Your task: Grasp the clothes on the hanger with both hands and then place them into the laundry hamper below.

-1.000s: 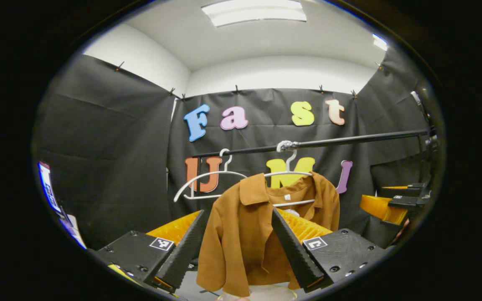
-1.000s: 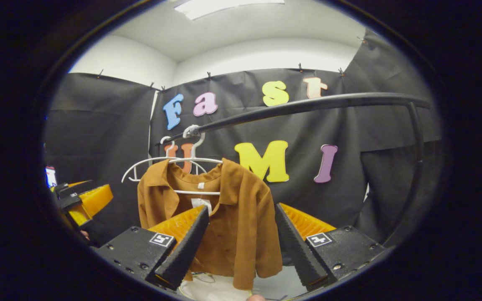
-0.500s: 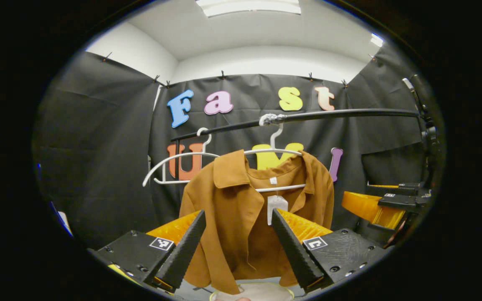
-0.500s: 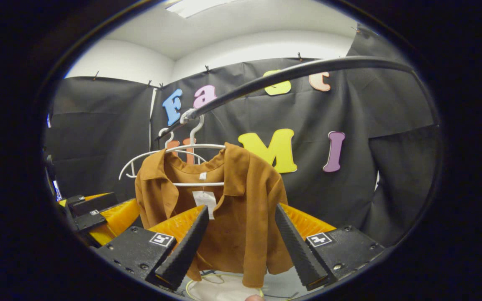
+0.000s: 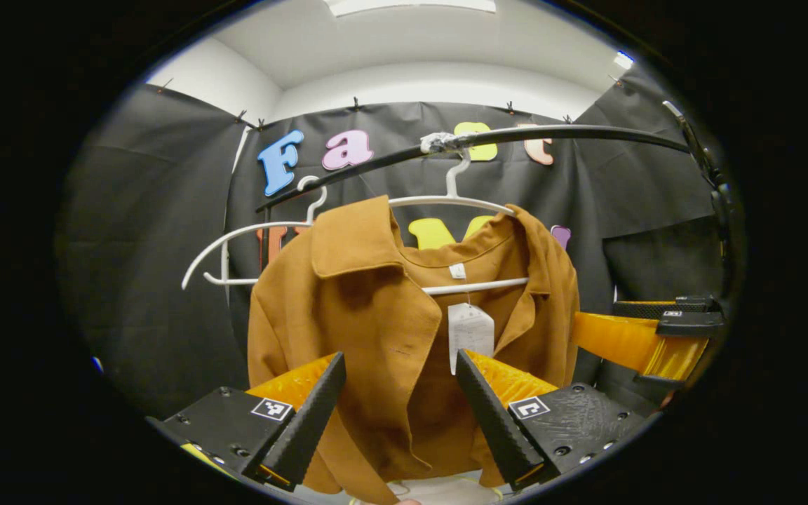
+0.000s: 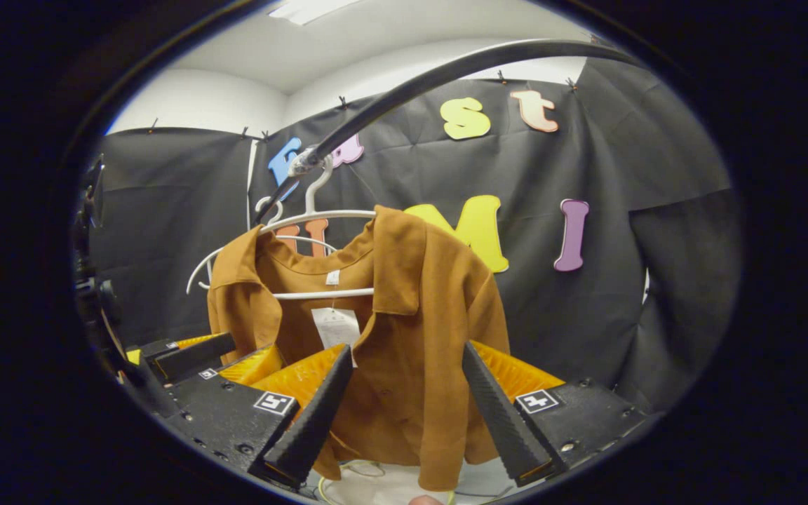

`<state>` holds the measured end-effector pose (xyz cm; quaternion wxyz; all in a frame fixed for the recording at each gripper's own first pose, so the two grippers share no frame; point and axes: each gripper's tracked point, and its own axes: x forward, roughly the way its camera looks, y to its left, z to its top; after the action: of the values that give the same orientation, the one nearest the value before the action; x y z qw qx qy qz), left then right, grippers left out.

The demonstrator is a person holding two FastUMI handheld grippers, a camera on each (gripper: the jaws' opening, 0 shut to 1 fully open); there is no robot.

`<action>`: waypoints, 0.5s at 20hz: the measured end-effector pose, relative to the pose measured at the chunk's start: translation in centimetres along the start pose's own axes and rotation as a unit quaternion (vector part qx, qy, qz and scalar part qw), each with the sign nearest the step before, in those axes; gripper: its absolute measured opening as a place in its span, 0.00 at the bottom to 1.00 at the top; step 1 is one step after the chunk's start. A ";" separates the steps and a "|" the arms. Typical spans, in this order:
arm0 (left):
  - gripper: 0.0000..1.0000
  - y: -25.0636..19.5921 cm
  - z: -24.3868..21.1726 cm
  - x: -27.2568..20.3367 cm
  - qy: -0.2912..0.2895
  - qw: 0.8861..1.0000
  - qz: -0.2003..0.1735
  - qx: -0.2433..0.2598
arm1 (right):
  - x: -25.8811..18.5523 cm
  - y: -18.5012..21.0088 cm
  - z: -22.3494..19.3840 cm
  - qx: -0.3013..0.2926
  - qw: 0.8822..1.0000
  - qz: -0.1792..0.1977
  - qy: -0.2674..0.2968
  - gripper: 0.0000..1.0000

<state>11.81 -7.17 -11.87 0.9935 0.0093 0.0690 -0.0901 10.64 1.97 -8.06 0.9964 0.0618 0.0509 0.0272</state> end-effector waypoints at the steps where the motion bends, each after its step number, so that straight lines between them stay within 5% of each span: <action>1: 1.00 0.3 -0.2 0.4 0.000 1.000 0.003 -0.001 | 0.7 0.3 -0.1 0.007 1.000 0.003 0.003 0.99; 10: 0.96 2.0 -0.5 4.0 -0.006 1.000 0.012 -0.013 | 6.7 0.6 -0.6 0.059 0.998 -0.014 0.010 0.96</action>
<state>16.03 -5.90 -12.96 0.9949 -0.0038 0.0641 -0.0777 17.25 3.08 -9.26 0.9908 0.1191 0.0633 0.0104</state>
